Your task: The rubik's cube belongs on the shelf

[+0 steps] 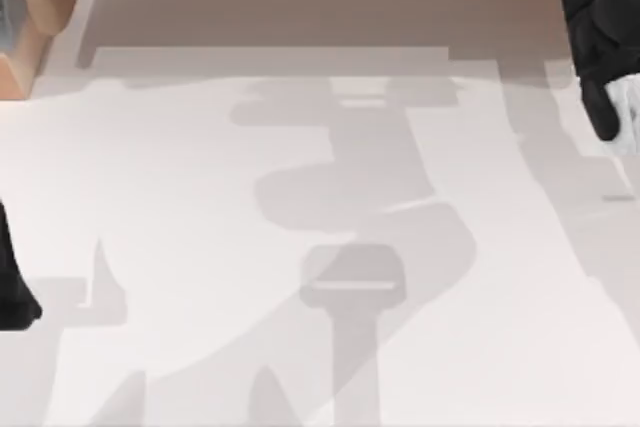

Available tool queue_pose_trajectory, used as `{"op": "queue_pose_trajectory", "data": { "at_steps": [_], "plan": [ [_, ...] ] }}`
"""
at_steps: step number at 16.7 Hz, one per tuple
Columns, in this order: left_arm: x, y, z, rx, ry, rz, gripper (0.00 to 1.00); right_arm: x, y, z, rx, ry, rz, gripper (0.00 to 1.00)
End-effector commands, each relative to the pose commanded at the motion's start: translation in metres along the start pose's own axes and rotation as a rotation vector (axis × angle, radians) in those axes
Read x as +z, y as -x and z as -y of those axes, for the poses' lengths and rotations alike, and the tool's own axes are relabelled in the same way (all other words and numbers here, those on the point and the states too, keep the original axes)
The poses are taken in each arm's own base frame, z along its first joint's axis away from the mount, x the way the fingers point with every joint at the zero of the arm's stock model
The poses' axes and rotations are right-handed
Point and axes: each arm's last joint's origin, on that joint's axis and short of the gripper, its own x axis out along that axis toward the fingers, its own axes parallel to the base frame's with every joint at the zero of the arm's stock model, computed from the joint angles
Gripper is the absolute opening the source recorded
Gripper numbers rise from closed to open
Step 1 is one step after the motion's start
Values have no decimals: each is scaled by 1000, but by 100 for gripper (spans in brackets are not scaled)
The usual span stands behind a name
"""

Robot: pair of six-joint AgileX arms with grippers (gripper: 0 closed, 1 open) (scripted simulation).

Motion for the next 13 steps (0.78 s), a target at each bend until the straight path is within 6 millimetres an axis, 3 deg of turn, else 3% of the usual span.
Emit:
{"op": "queue_pose_trajectory", "data": {
  "at_steps": [3, 6, 13],
  "plan": [
    [0, 0, 0, 0, 0, 0, 100, -1, 10, 1, 50, 52, -5, 100],
    [0, 0, 0, 0, 0, 0, 100, -3, 33, 14, 136, 177, -12, 100],
    [0, 0, 0, 0, 0, 0, 100, -13, 120, 98, 308, 638, -27, 100]
  ]
}}
